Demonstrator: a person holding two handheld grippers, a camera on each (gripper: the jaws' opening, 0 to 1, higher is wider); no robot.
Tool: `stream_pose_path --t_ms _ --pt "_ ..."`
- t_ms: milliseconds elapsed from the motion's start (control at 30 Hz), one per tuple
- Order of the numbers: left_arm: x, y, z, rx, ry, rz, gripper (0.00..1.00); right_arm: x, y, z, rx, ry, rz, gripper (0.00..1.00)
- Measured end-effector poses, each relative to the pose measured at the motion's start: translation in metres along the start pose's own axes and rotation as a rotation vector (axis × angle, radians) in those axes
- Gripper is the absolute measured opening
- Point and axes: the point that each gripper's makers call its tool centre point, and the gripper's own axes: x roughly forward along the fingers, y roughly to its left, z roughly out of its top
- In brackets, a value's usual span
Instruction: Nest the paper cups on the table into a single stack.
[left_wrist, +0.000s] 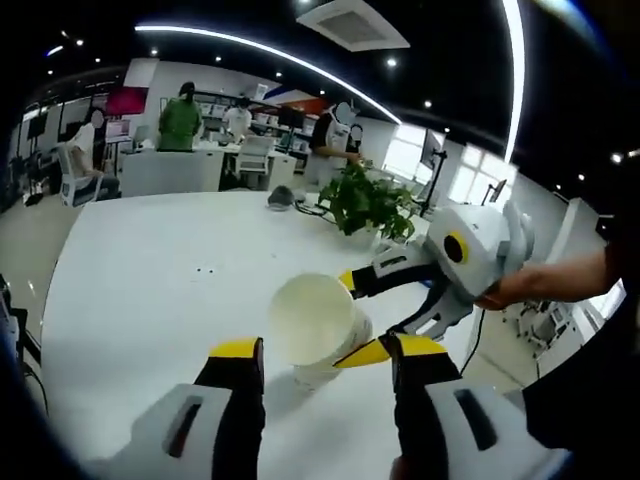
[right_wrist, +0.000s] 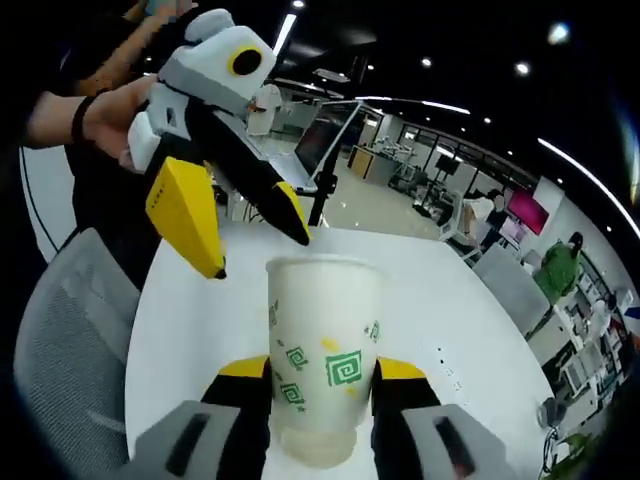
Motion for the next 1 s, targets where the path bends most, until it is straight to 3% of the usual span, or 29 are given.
stream_pose_path --t_ms 500,700,800,1000 --pt "0.006 -0.024 -0.01 -0.018 0.044 -0.084 0.36 -0.002 0.037 0.037 -0.075 -0.048 0.036 0.37" --pt "0.004 -0.032 -0.008 -0.052 0.035 -0.116 0.18 -0.003 0.046 0.045 -0.146 -0.055 0.042 0.38" --pt "0.003 -0.036 -0.009 -0.074 0.033 -0.135 0.03 -0.003 0.049 0.045 -0.172 -0.053 0.04 0.38" --pt "0.001 -0.043 -0.014 -0.091 0.036 -0.147 0.0 -0.004 0.05 0.046 -0.184 -0.053 0.032 0.38"
